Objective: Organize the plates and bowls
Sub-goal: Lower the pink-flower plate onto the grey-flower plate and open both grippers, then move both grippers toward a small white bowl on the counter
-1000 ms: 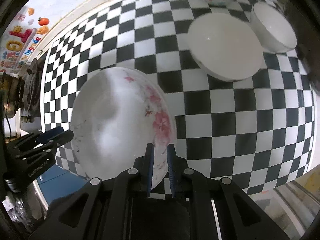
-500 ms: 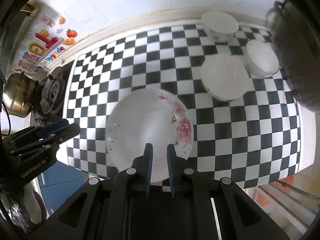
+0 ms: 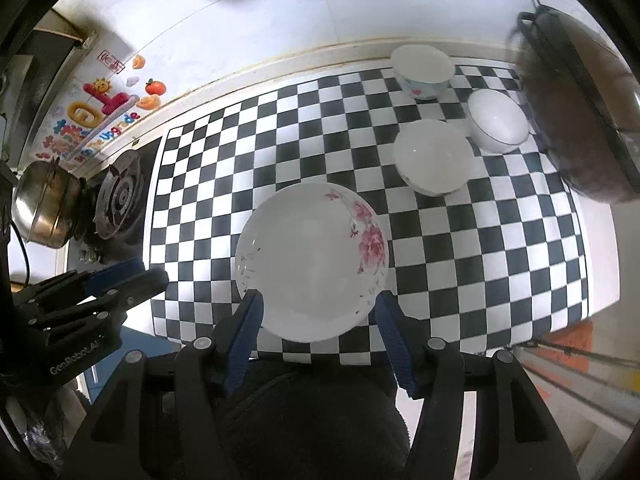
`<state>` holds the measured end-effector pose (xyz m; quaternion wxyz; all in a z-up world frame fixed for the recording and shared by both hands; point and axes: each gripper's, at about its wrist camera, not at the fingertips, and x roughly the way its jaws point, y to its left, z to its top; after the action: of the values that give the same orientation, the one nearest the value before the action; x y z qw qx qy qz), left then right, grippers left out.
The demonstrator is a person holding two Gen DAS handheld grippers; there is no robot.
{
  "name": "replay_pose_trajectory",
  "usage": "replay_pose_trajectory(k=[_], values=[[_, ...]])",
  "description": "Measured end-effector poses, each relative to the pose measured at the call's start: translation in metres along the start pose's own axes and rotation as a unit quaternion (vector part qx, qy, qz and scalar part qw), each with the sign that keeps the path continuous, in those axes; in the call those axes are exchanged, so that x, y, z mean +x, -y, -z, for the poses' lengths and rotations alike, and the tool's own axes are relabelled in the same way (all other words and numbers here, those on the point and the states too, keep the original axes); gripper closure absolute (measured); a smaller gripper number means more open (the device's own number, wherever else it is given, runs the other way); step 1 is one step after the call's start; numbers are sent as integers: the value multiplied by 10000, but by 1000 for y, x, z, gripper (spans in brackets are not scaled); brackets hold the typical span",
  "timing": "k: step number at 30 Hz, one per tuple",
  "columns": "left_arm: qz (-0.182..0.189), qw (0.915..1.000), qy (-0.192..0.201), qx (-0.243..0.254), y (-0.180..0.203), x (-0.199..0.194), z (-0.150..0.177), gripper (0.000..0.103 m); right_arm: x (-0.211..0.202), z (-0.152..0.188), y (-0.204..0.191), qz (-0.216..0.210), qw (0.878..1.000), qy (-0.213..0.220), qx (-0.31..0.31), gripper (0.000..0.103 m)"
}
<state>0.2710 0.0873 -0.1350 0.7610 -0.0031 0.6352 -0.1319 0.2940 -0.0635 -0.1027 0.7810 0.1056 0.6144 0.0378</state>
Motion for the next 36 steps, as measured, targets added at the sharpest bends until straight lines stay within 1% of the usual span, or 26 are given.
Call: replay_pose_trajectory(k=[4,9,14,16,17,19,20,21,23,24,25,26,27,28,30,31,33,36], values=[[51,9998,-42,167,2,-5,10,71,-9,10,-7,31,9999,58,106,42],[132,9995,-93,254,-1,-8,16,71,-19,20,-18,124,9998,106,143,42],[203,9992,3,350,3,-11,15,71,-25,25,-18,188,9993,199,244,42],[264,9989,57,376,7,-11,11,70,-28,23,-12,203,9987,383,278,41],[287,9988,93,384,11,-9,6,71,-31,22,-5,119,9976,631,248,39],[313,9987,179,373,16,-5,-3,71,-34,18,5,139,9954,930,198,32],[291,9987,215,365,22,0,-11,71,-35,14,17,71,9940,1074,219,31],[316,9985,250,365,26,3,-17,70,-33,10,26,43,9935,1095,300,31],[312,9984,313,346,39,15,-35,71,-26,-3,56,-136,9925,1039,626,31],[351,9982,352,335,45,22,-45,70,-21,-9,71,-190,9919,984,780,31],[314,9983,374,322,49,27,-53,70,-16,-16,86,-213,9912,929,918,31],[220,9987,349,286,57,39,-67,70,-7,-26,109,-241,9899,867,1097,31],[244,9989,298,270,61,49,-77,70,-2,-31,122,-235,9889,844,1199,31],[280,9992,211,216,65,60,-89,70,9,-42,145,-229,9871,793,1372,31],[309,9995,-60,-21,74,91,-115,70,30,-60,175,-282,9861,651,1503,31],[355,9992,-169,-93,77,102,-123,70,40,-68,188,-303,9864,572,1513,31],[273,9984,-424,-259,86,133,-144,71,67,-89,212,-261,9879,367,1482,31],[249,9962,-738,-390,98,172,-166,71,101,-112,232,-286,9909,163,1303,32]])
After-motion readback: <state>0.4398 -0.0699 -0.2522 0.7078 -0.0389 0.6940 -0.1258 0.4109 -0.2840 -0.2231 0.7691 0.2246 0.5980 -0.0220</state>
